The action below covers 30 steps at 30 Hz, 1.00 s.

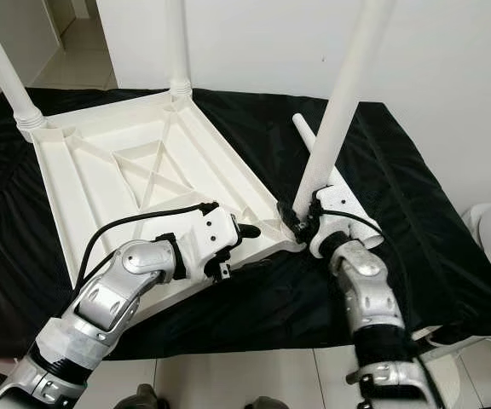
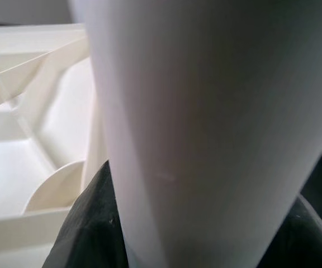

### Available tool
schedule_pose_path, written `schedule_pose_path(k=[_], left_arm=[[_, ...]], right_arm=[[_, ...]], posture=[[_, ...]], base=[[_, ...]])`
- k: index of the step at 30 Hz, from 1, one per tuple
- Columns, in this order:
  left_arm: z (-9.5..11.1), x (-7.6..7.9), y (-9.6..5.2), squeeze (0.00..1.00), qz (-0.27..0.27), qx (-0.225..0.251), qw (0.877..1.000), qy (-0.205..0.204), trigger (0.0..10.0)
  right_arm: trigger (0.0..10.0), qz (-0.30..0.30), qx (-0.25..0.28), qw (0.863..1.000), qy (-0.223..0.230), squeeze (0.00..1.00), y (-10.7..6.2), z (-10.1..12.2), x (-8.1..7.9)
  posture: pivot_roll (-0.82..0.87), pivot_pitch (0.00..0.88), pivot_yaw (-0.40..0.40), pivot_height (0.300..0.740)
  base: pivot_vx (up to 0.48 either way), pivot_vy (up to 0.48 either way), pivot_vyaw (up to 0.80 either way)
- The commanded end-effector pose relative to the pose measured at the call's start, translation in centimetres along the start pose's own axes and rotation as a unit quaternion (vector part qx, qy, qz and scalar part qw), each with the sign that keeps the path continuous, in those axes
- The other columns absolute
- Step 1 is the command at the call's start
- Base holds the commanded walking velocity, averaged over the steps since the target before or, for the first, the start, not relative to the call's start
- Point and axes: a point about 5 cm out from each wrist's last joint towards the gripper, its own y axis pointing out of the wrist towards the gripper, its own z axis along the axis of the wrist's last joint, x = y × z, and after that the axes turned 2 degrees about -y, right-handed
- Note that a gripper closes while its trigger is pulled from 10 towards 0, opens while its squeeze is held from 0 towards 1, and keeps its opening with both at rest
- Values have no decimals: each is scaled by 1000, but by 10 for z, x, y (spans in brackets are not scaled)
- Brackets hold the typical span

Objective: Building children table

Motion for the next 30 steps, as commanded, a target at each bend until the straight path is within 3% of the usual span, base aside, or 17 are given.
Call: schedule_pose_path(k=[1,5,6,11,12,14,24,25,26,30], left_arm=[[-1,0,0,0,10,-5,1000,4,10000],[-1,0,1,0,9,-5,1000,4,10000],[-1,0,1,0,7,-5,1000,5,10000],[0,-1,1,0,5,-4,1000,5,10000],[0,0,2,0,4,-3,1000,6,10000],[0,0,2,0,3,-3,1000,6,10000],[0,0,2,0,2,-4,1000,6,10000],[0,0,2,0,0,-4,1000,6,10000],[1,-1,3,0,-1,-4,1000,8,10000],[1,-1,3,0,-3,-3,1000,9,10000]], right_arm=[[10000,-54,-30,998,25,0,-4,-9,4],[10000,-87,-28,996,26,0,-3,-8,1],[10000,-151,-26,988,32,0,-3,-6,-9],[10000,-203,-27,978,42,0,-3,-4,-19],[10000,-245,-32,968,49,0,-3,-5,-25],[10000,-267,-39,962,46,0,-3,-5,-29],[10000,-283,-36,956,72,0,-2,-3,-39],[10000,-278,-32,958,67,302,-2,-1,-39],[10000,-273,-26,959,67,1000,-3,1,-38],[10000,-261,-17,963,71,1000,-3,4,-39]], posture=[[-12,0,-23,740],[-14,0,-21,740],[-20,0,-15,740],[-24,0,-10,740],[-26,0,-8,740],[-25,0,-7,740],[-34,0,3,740],[-39,0,7,740],[-41,0,8,740],[-41,0,8,740]], base=[[0,0,0],[0,0,0],[0,0,0],[0,0,0],[0,0,0],[0,0,0],[0,0,0],[0,0,0],[0,0,0],[0,0,0]])
